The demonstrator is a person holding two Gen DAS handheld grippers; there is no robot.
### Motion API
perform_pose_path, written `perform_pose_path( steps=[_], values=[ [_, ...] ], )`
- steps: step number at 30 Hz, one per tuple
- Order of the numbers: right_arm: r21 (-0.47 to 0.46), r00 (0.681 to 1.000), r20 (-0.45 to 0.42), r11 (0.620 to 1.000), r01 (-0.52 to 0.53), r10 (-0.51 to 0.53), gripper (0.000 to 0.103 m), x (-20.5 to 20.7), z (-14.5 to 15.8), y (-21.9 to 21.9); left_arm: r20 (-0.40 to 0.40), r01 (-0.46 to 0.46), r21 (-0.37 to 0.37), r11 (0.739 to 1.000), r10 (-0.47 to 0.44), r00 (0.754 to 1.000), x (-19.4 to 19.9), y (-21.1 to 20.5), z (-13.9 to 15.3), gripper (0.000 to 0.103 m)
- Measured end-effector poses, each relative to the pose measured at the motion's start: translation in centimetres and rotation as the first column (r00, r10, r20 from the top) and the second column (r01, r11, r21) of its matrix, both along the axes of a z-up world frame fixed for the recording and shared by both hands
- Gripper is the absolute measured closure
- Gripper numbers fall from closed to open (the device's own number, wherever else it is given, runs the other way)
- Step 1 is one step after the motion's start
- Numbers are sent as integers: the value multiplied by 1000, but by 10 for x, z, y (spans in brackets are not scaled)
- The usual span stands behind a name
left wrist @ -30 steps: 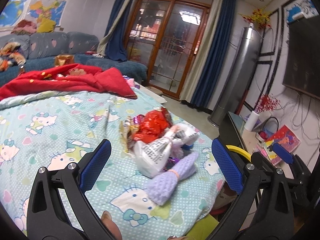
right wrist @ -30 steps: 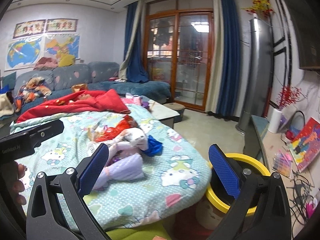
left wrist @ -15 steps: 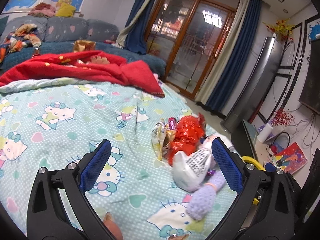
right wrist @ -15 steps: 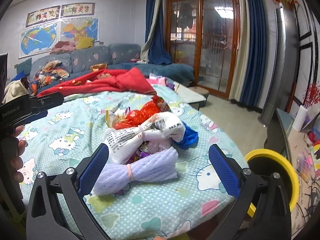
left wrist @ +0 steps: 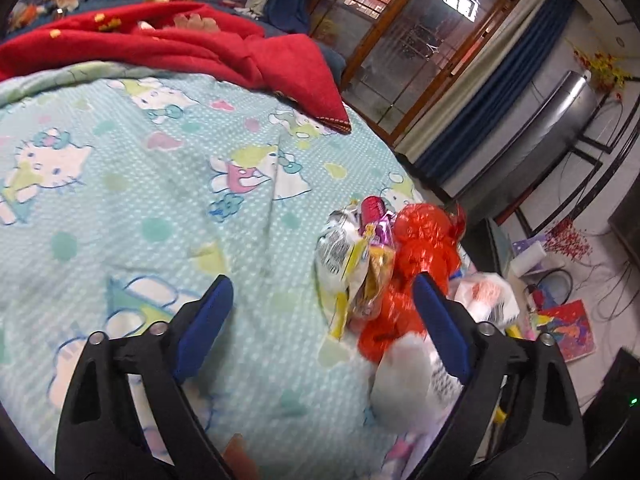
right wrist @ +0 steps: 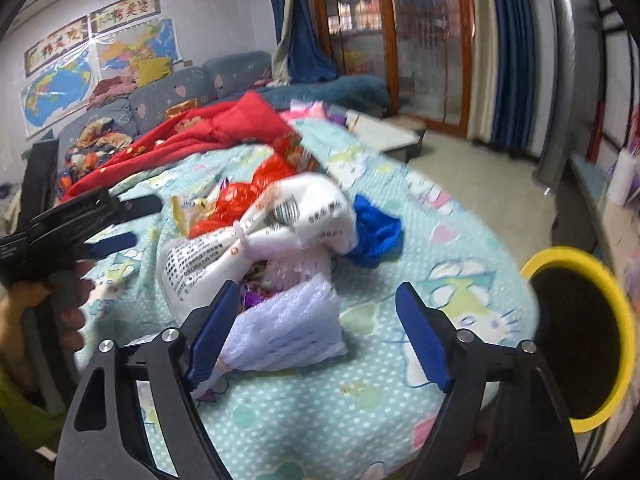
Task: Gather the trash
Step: 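Grasp the silver snack wrapper with the left gripper while the right gripper grasps the lavender foam sleeve, then carry both items over the yellow bin and open both grippers to drop them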
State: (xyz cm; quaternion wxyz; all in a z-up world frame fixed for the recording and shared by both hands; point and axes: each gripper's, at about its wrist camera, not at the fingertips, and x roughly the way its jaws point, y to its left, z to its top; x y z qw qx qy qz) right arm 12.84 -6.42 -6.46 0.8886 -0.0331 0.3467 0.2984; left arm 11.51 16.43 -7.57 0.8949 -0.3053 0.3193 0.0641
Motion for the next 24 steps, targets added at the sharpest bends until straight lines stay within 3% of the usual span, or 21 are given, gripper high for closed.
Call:
perform_pose_path(
  steps=[4, 7, 11, 13, 14, 19, 24],
  values=[
    [37, 994, -105, 999, -15, 18, 39, 10, -12, -1, 28, 30, -64, 997, -29, 999, 14, 2, -3, 34],
    [69, 984, -174, 997, -33, 45, 62, 12, -17, -4, 40, 48, -85, 995, -44, 998, 21, 0, -5, 43],
    [93, 978, -189, 993, -68, 84, 83, 5, -13, -9, 33, 57, -115, 992, -54, 998, 29, 2, -11, 57],
    [90, 977, -190, 993, -80, 96, 86, 4, -12, -8, 21, 65, -123, 990, -63, 998, 33, 2, -15, 74],
    [87, 976, -192, 992, -87, 102, 87, 3, -11, -9, 18, 67, -124, 990, -66, 998, 33, 2, -17, 77],
    [71, 976, -191, 993, -95, 107, 89, 4, -9, -12, 27, 59, -81, 995, -57, 998, 26, 2, -15, 87],
    [57, 978, -183, 994, -95, 104, 90, 4, -4, -15, 47, 14, -35, 999, -12, 999, 7, 6, -6, 88]
  ],
)
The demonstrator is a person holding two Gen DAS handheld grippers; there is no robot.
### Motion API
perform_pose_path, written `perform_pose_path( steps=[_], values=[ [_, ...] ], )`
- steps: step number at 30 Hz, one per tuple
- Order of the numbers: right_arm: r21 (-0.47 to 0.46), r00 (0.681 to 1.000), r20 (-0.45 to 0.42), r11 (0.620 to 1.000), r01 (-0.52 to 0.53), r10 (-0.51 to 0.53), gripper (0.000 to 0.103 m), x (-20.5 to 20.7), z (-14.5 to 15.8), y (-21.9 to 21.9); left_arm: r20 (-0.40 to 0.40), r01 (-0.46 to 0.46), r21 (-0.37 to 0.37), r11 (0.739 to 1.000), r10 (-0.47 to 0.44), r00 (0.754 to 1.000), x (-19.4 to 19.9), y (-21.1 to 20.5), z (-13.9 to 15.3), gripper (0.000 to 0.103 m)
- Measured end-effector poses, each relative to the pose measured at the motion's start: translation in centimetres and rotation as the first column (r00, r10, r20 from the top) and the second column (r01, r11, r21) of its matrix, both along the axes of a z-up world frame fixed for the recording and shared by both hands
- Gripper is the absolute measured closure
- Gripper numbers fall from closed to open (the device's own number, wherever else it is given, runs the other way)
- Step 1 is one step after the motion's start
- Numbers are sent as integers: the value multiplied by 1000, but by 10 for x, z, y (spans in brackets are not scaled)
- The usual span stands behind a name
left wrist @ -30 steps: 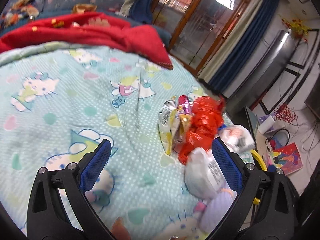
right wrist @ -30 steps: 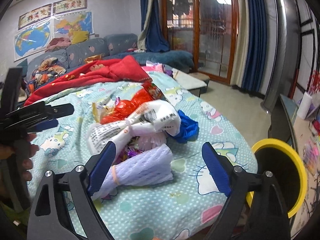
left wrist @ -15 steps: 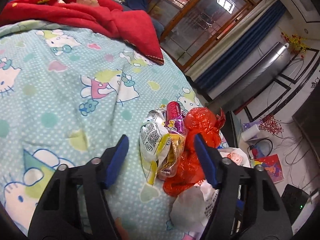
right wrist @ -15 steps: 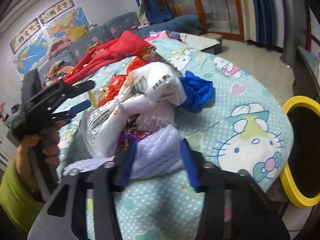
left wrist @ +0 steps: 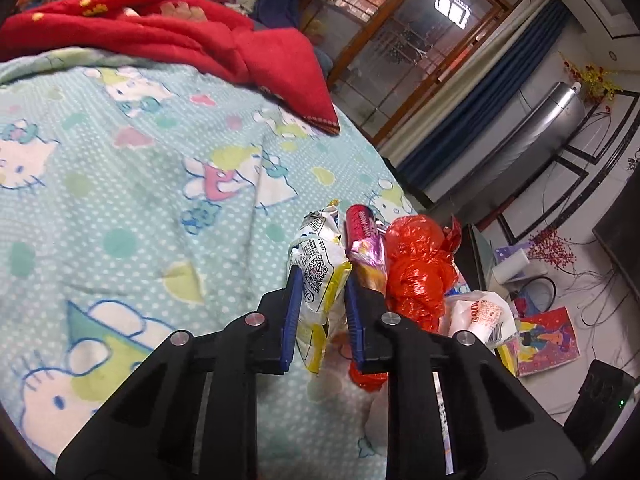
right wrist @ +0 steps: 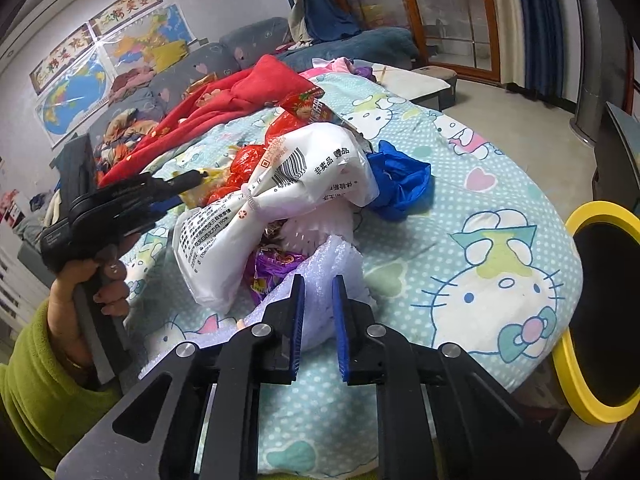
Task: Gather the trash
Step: 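Carry both items over the yellow bin and open both grippers to drop them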
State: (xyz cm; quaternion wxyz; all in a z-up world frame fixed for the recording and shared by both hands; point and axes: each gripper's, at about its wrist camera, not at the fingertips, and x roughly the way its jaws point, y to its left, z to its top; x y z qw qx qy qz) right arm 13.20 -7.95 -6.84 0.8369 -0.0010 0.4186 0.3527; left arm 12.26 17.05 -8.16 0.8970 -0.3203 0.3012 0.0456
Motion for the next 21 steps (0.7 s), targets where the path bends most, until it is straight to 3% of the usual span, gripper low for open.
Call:
perform_pose_path(
  steps=[5, 12, 21],
  values=[
    [2, 1000, 12, 1000, 9, -9, 91, 0, 6, -5, 38, -73, 92, 993, 70, 997, -24, 3, 19, 89],
    [27, 998, 46, 999, 46, -47, 91, 2, 21, -18, 117, -109, 135, 985, 94, 989, -51, 1, 46, 90],
    [75, 983, 108, 987, 139, -146, 92, 11, 44, -47, 189, 14, 164, 986, -45, 981, -54, -46, 78, 90]
  ],
)
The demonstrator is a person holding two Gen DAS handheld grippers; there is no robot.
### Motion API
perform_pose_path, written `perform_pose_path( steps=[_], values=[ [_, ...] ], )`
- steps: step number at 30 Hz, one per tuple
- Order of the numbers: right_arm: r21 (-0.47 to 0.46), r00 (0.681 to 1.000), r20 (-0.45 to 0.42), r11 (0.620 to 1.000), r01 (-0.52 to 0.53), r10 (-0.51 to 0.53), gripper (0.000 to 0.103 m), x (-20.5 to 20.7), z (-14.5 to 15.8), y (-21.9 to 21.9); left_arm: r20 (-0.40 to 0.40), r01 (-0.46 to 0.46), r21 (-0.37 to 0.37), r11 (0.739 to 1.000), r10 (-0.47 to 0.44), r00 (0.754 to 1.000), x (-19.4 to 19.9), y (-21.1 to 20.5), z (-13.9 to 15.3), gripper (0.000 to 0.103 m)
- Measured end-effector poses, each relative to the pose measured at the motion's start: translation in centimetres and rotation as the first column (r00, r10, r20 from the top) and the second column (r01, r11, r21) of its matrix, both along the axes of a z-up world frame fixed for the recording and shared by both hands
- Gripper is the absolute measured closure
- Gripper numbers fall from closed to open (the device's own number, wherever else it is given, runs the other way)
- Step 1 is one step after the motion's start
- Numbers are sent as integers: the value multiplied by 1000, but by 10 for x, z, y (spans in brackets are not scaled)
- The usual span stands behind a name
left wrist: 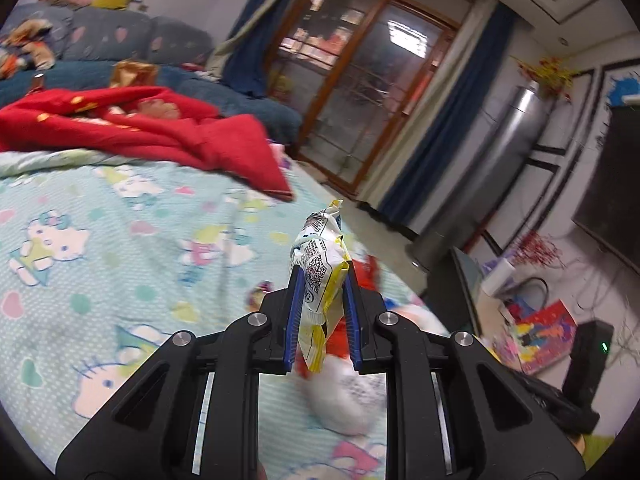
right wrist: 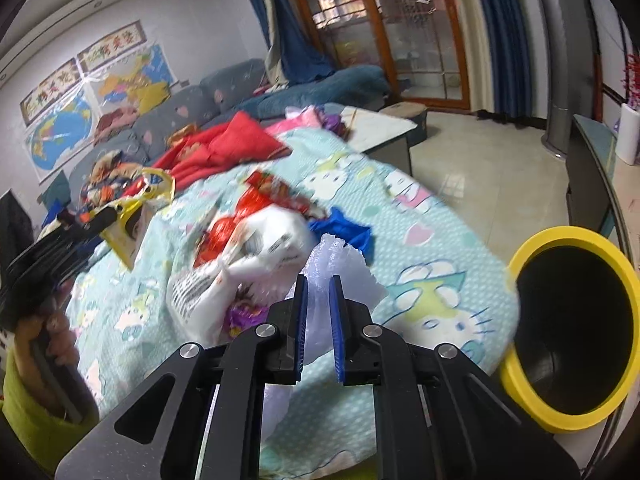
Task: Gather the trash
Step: 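Carry both items over the yellow bin and open both grippers to drop them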
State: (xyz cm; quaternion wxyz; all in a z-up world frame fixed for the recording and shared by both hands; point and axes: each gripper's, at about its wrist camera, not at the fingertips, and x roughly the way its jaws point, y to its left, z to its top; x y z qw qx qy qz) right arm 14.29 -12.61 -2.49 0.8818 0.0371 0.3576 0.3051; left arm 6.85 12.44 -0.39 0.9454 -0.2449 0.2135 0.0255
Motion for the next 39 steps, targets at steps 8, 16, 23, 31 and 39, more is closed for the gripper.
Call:
perform_pose_path(
  steps=[8, 16, 23, 31, 39],
  values=[
    [25, 993, 36, 994, 108, -109, 92, 15, 11, -30, -7, 161, 33, 986, -161, 987, 17, -60, 3, 90],
    [32, 964, 25, 964, 263, -264, 92, 35, 9, -71, -48, 268, 38, 963, -266, 963, 34, -103, -10, 90],
    [21, 915, 19, 915, 403, -403, 92, 50, 1, -114, -95, 386, 53, 921, -380, 920, 55, -146, -25, 90],
    [6, 849, 21, 849, 528, -528, 92, 58, -11, -163, -139, 494, 94, 865, -480, 866, 73, -194, -34, 90],
    [-5, 814, 16, 815, 580, -580, 92, 66, -23, -203, -181, 579, 105, 809, -557, 811, 103, -245, -42, 90]
  ],
)
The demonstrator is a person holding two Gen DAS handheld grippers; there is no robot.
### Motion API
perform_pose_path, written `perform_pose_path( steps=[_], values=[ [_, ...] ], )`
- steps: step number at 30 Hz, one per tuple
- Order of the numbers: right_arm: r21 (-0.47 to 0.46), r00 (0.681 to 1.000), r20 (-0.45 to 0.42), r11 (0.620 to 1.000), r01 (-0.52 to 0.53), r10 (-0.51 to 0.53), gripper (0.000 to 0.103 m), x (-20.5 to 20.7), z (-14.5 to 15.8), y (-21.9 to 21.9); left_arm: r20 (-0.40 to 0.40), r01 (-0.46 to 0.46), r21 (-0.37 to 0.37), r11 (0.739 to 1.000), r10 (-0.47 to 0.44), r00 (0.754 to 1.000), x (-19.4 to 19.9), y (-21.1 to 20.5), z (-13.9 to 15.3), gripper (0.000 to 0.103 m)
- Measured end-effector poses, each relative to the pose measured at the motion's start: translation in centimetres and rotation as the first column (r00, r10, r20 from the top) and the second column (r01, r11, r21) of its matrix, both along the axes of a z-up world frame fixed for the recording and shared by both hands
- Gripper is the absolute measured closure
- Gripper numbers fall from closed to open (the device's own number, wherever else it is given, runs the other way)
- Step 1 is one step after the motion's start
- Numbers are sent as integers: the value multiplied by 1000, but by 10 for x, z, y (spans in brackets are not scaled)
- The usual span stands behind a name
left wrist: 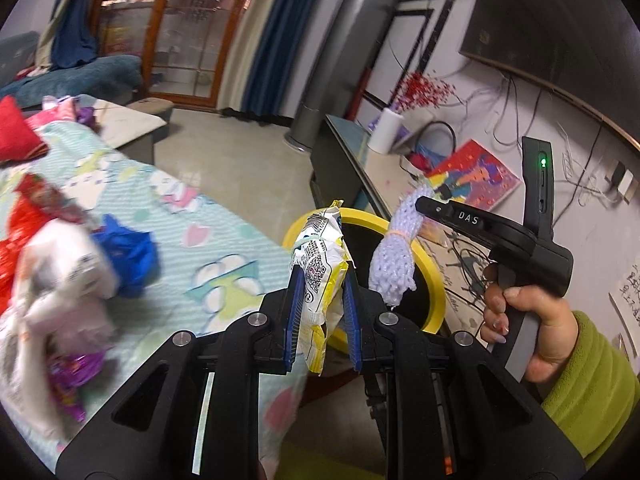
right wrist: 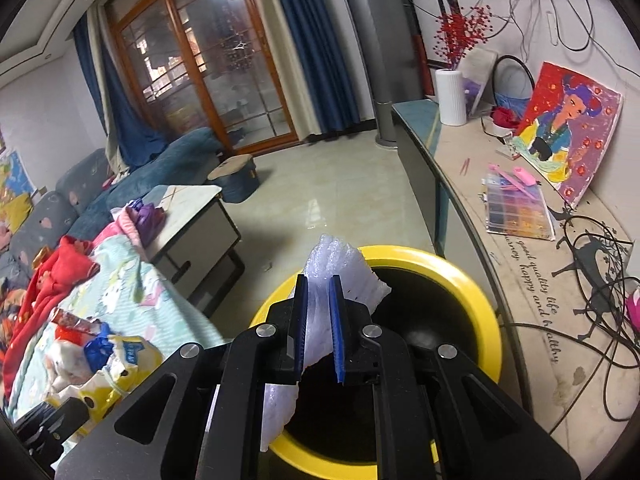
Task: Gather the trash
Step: 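Carry both items over the yellow bin and open both grippers to drop them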
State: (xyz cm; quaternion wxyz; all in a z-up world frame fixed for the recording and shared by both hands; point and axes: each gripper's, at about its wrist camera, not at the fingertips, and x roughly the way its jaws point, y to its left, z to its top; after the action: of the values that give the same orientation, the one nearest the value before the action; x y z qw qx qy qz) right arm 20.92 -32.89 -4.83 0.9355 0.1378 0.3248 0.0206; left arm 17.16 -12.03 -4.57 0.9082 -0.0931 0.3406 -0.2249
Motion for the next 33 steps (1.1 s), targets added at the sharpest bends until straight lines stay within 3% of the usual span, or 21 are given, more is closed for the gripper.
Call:
perform_pose_path(
  steps=[11, 18, 20, 22, 24, 33],
  values=[
    [47, 996, -83, 998, 31, -27, 92, 11, -27, -47, -60, 59, 1, 998, -58, 996, 43, -52, -13, 89],
    [92, 990, -137, 995, 26, -13, 87, 18, -42, -63, -85, 67, -7, 998, -67, 994, 58, -69, -23, 88],
    [106, 989, -151, 994, 28, -12, 80, 20, -45, -65, -86, 70, -17, 997, -71, 994, 59, -69, -24, 82],
    [108, 988, -155, 994, 36, -19, 72, 19, -47, -65, -78, 74, -26, 997, -75, 994, 57, -67, -23, 65],
    [102, 988, -152, 994, 42, -26, 72, 19, -46, -65, -69, 62, -26, 998, -63, 996, 54, -63, -21, 62],
    [47, 998, -67, 999, 17, -14, 58, 7, -21, -40, 25, -26, -32, 999, 27, 999, 27, -31, 2, 29]
  ],
)
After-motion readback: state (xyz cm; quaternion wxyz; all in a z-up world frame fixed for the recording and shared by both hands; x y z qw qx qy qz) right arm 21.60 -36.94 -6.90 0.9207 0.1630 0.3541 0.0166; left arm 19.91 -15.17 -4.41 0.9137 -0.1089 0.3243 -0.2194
